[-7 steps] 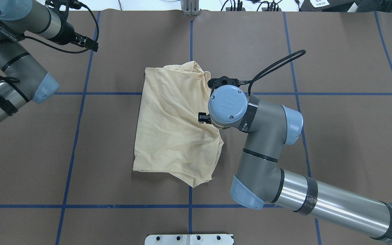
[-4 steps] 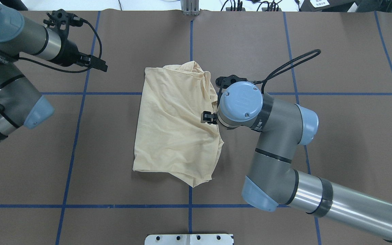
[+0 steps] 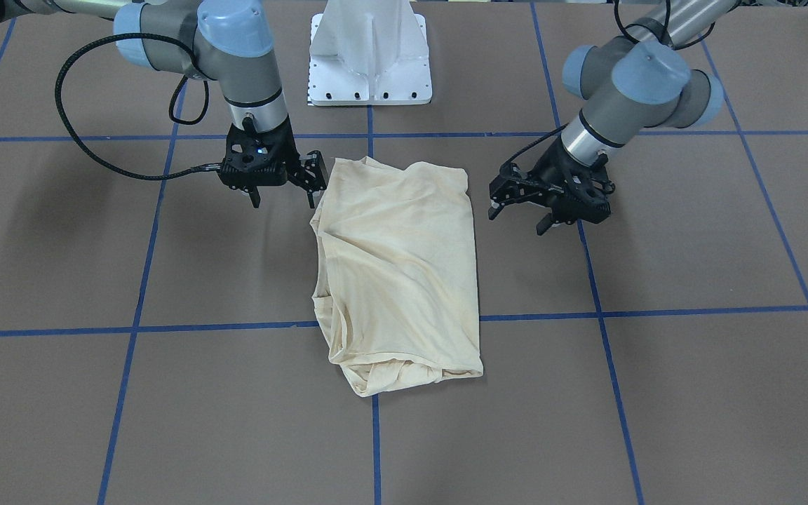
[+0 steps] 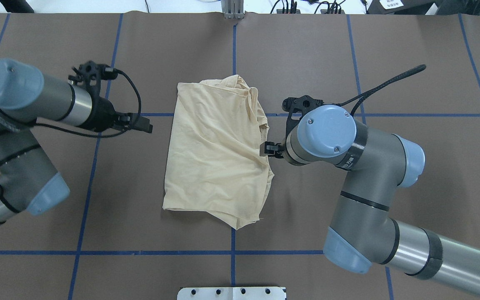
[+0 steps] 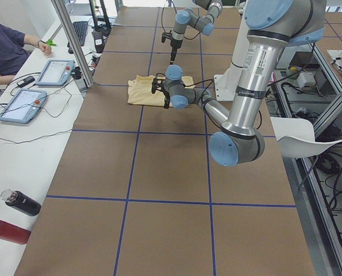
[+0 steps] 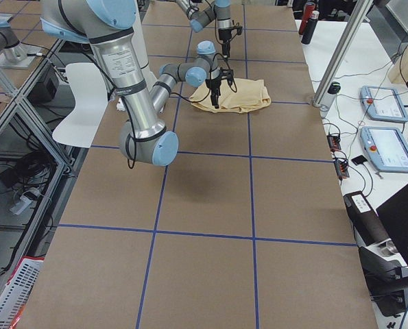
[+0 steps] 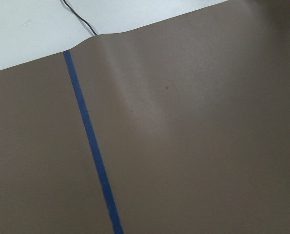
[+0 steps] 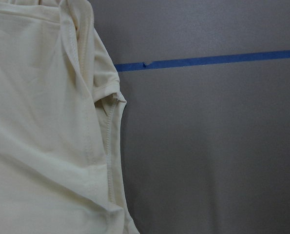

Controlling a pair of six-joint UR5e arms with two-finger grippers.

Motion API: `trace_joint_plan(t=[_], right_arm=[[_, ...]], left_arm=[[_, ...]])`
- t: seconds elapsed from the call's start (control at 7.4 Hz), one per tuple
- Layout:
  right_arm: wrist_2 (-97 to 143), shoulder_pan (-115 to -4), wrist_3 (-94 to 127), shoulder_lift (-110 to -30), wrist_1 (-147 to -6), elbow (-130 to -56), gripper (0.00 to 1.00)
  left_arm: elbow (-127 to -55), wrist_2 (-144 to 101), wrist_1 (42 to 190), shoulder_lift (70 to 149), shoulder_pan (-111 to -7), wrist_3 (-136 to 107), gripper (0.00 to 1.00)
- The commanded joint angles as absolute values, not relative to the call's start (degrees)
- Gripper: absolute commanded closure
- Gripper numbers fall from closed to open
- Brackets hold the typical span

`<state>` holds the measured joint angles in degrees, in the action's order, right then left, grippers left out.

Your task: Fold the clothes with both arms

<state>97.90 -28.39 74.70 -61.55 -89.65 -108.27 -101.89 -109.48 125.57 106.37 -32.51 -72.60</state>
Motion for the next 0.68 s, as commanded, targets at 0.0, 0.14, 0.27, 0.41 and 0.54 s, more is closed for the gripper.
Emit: trace_joint_plan(t=[0.0,0.14,0.27,0.41,0.54], right_arm=[[97.91,-28.39,74.71,-61.70,-89.65,-108.46,0.00],[97.91,-28.39,74.71,-61.70,-89.65,-108.37,0.00],[97.91,-28.39,74.71,-61.70,-89.65,-108.37,0.00],[97.91,-28.30,74.71,-61.70,-89.65,-108.37,0.00],[97.91,-28.30,74.71,-61.70,-89.65,-108.28,0.00]], left_arm=[[-102.30,-105.47,125.60,105.91,-25.68,-81.01,0.00],[-102.30,-105.47,125.60,106.26,-24.45,-83.30,0.07],[-102.30,-105.47,125.60,106.35,-23.48,-85.15,0.19],[-102.22,-105.47,125.51,106.61,-22.94,-85.51,0.29],[-102.04,-105.64,125.51,106.79,-22.94,-85.52,0.38]])
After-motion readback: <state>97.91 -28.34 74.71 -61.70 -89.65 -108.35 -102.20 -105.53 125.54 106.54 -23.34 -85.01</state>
